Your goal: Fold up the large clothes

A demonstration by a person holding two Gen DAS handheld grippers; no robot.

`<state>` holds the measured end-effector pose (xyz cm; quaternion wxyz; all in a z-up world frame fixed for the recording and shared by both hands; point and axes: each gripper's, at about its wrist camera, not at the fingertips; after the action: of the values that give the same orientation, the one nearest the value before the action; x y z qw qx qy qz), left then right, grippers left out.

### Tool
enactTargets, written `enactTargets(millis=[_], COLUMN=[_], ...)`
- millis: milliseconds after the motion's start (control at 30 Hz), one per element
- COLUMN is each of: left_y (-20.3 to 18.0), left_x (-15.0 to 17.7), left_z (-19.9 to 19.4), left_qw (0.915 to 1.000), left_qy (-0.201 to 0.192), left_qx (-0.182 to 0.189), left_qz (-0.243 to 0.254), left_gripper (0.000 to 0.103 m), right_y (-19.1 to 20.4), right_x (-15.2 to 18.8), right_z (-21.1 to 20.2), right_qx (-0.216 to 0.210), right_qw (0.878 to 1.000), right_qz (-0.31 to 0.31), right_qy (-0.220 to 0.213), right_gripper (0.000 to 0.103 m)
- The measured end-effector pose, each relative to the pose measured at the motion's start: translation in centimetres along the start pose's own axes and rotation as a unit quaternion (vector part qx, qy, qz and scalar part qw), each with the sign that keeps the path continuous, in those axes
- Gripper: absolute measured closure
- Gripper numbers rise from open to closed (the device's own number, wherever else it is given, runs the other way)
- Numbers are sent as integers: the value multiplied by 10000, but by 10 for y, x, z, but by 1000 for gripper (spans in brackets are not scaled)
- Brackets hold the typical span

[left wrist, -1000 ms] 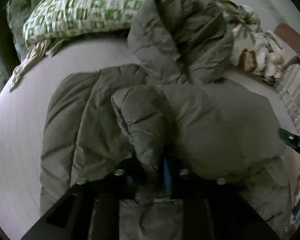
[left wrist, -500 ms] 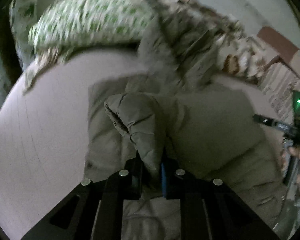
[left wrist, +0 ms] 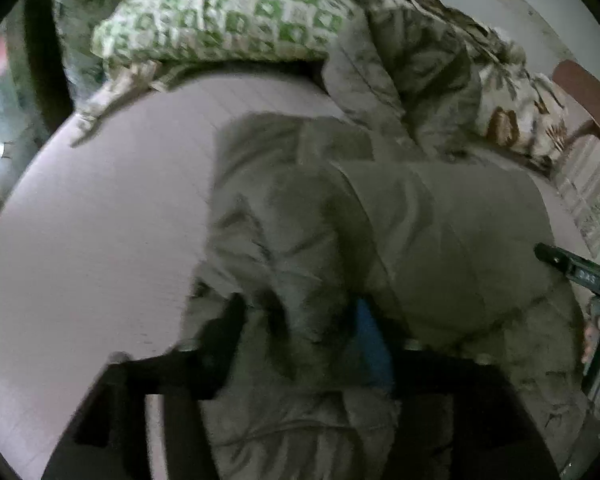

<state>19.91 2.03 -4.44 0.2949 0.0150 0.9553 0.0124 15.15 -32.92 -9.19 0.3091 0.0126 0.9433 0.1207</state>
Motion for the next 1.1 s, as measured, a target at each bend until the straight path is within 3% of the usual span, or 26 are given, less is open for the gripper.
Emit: enactTargets(millis=[333, 667, 1100], left_y=[19, -5, -45], left_x=[-13, -51, -118], left_z=[-37, -49, -56], left_qw=[9996, 9992, 9961], left_qy=[-215, -385, -739], left_qx=[-44, 60, -34], left_qz=[-197, 57, 473], left_gripper=[35, 34, 33], right_y=[16, 23, 27], right_x=[-9, -25, -58], right_z=[-33, -50, -34], right_qx=[-36, -43, 57], right_qw=[9990, 9979, 9965], right_qz=[-328, -534, -792], right_qy=[-309, -375, -260], right_gripper=[19, 19, 19])
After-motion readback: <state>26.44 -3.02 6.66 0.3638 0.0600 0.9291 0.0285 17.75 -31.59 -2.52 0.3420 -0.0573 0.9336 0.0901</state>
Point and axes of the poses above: each gripper's, at about its wrist camera, not at the fingertips, and z roughly the way its jaws point, y to its left, x to its underside, and after that the axes turned 11 degrees about -x, right-handed
